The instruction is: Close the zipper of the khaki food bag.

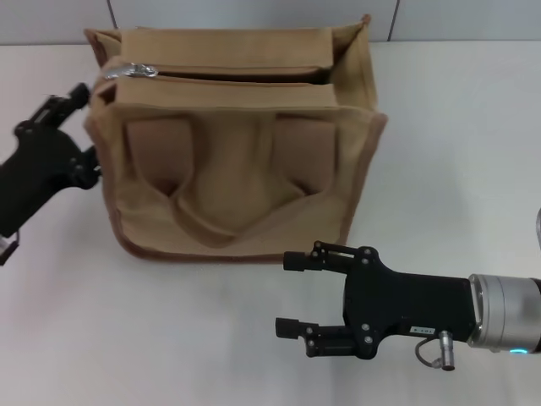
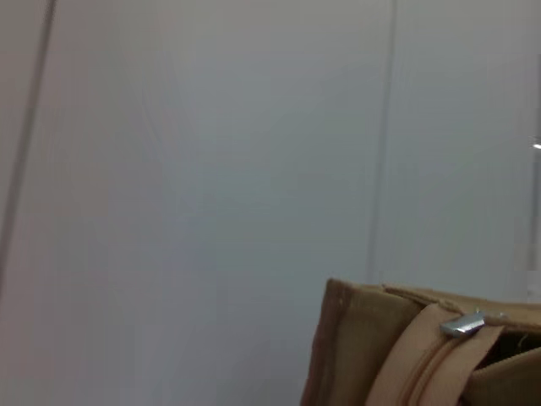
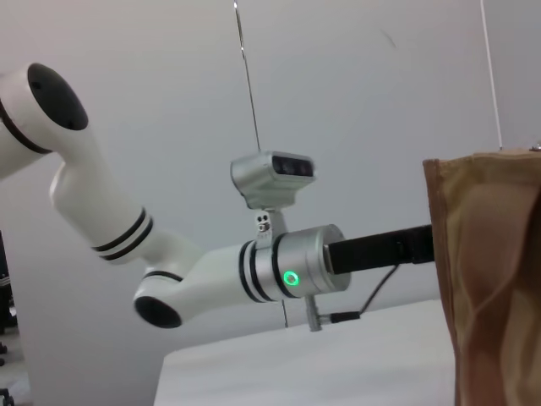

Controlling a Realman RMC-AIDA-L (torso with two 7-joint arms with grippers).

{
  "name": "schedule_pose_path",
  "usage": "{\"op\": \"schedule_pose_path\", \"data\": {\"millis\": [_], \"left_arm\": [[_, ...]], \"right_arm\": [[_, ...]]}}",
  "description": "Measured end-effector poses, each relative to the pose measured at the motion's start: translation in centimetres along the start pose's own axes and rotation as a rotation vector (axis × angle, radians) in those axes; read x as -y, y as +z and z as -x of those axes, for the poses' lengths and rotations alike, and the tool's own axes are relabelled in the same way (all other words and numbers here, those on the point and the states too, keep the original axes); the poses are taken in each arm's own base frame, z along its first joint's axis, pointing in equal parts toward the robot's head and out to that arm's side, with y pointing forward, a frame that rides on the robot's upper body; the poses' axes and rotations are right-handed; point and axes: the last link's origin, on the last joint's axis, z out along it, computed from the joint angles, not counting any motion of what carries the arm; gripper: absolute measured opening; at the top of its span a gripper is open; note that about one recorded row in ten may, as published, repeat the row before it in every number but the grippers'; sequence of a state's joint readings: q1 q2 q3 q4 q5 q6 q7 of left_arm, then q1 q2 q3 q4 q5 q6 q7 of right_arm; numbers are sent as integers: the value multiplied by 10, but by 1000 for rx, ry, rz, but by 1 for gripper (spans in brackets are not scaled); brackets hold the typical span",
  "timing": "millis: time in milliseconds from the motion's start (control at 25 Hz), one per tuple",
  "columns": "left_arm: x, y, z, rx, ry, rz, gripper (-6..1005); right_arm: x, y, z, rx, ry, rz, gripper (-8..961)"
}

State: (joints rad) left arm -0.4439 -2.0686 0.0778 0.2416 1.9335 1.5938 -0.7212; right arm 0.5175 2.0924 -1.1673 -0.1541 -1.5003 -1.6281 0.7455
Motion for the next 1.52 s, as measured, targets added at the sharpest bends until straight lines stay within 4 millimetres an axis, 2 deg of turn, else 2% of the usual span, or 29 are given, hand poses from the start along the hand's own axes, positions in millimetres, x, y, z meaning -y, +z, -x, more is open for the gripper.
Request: {"op": "schedule_pose_path", "data": {"millis": [160, 200, 440, 1000, 1160, 1520], "left_arm": [[-2, 4, -1, 10, 12, 33, 760], [1, 5, -5, -50, 20, -26, 758], [4, 3, -12, -145, 6, -109, 748], [-2, 5, -9, -151, -29, -97, 724], [-1, 1, -8, -146, -59, -99, 717], [-8, -7, -6, -155, 2, -96, 702]], "right_arm": [[-1, -1, -1, 4, 12, -7, 775], [-1, -1, -2, 6, 17, -13, 775], [0, -1, -1, 12, 17, -21, 775], [4, 0, -1, 1, 11, -38, 774], [4, 0, -2, -2, 11, -40, 774], [5, 0, -2, -3, 12, -41, 774]]}}
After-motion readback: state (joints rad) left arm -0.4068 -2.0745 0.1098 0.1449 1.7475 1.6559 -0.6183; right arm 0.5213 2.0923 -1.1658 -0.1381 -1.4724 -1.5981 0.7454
